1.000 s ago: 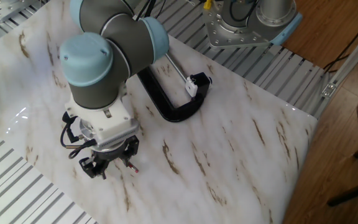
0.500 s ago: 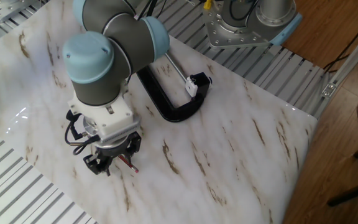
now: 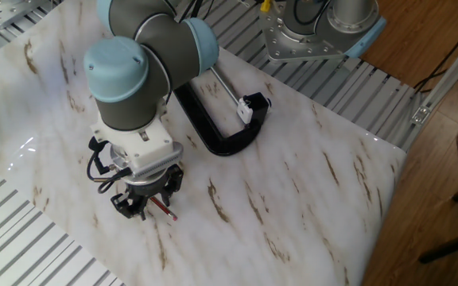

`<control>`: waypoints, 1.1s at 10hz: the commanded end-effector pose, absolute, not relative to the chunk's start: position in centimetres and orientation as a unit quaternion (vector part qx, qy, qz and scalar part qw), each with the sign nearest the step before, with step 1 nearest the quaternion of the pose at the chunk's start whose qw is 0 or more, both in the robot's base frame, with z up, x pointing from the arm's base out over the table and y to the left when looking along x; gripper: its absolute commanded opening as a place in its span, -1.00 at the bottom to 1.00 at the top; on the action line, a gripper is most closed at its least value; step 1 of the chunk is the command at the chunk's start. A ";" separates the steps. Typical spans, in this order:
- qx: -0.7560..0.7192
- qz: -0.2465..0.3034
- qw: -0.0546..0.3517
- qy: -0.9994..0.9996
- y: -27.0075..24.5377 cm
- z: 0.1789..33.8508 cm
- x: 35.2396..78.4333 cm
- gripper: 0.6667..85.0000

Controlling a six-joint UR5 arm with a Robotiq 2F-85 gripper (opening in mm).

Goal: Insert the pencil into the pencil sharpener

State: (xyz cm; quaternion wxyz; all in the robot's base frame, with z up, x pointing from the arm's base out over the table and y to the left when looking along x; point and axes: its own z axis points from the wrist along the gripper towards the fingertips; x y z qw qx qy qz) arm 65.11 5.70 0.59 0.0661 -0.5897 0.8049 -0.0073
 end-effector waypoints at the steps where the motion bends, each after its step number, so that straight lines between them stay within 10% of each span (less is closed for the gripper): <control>1: -0.585 -0.004 0.072 0.808 6.1 0.5 65.0 0.15; 11: -0.577 -0.005 0.074 0.813 6.2 0.1 64.8 0.02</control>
